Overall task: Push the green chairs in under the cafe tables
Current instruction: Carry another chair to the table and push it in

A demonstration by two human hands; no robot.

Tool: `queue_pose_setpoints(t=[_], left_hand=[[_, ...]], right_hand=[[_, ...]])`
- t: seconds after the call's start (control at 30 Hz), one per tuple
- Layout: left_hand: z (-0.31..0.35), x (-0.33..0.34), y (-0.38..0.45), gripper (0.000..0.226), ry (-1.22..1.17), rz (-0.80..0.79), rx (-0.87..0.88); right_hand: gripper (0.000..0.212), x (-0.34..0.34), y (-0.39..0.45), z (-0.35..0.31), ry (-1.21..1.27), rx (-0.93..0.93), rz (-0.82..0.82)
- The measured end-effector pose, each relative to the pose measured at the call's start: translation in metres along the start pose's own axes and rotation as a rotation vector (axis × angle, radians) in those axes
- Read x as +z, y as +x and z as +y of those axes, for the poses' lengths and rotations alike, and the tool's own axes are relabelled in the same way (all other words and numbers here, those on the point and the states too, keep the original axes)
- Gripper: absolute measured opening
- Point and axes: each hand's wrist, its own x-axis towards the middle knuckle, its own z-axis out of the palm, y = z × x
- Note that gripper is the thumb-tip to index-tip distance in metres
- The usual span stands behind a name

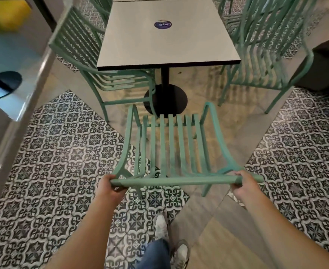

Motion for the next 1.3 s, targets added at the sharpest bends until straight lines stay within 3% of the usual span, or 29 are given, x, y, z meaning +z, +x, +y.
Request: queue_pose_setpoints(t=[0.43,0.8,1.13,1.3], left_hand=[[0.047,0.098,0.042,0.037,-0.075,-0.065,0.031],[0.078,0.138,0.062,0.039,-0.091,-0.037,0.054],[0.088,0.161,0.072,0.042,-0.107,0.02,0.077],[0.087,0.162,0.073,0.041,-0.103,0.026,0.101]], right_hand=[[0.007,0.092,0.047,-0.046,-0.13,-0.01,0.008],[0.038,0.148,0.07,-0.062,-0.069,-0.055,-0.02],[0.049,0.166,0.081,-0.069,-0.095,-0.057,-0.034],[0.043,0.168,0.083,-0.07,-0.101,-0.038,-0.031]])
